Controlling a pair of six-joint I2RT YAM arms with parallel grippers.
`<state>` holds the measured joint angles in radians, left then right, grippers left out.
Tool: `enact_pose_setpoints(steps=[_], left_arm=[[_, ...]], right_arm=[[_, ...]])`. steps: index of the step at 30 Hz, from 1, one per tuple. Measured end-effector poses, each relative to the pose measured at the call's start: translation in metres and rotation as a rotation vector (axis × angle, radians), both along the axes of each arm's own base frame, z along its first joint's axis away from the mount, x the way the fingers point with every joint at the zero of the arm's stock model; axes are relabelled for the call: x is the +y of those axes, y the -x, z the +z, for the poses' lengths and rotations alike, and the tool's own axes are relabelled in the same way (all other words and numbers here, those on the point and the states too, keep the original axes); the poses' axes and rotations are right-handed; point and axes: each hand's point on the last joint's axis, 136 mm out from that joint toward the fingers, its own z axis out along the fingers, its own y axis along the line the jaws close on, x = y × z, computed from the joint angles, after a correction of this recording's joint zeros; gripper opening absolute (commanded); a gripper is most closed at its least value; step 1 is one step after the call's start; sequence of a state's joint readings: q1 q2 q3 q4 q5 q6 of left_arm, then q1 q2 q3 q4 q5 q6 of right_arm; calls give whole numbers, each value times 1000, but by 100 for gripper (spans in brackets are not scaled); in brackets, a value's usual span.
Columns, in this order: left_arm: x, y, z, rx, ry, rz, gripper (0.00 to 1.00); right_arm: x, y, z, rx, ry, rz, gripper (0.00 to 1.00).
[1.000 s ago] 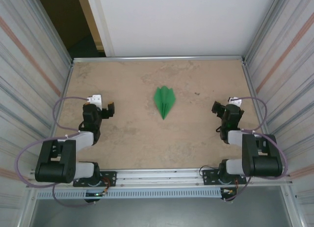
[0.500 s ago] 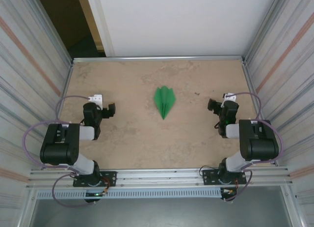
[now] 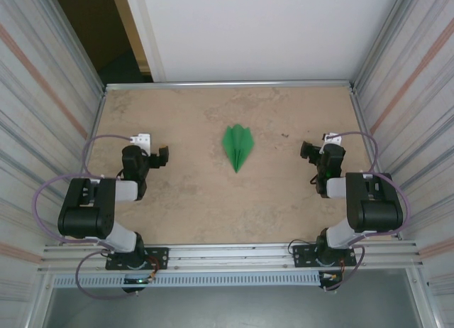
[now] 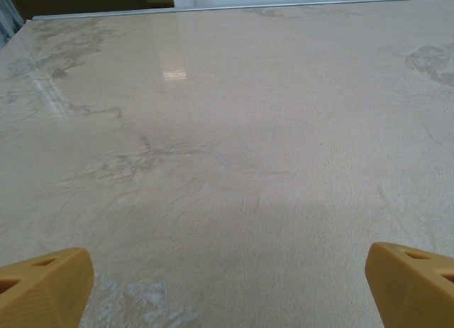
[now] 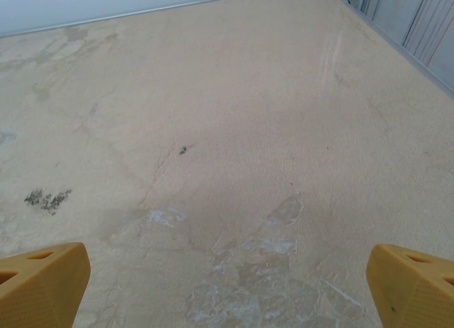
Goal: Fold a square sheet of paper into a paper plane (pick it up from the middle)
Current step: Reset both arms
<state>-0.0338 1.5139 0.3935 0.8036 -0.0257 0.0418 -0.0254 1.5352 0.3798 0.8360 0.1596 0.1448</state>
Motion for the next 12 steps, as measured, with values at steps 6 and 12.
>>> enact_pose_setpoints(steps=[6,12], left_arm=[[1,1,-3,14,4,-2,99],[0,0,-2,15,7,-9,99]], right_arm=[[0,0,0,0,0,0,99],[0,0,0,0,0,0,99]])
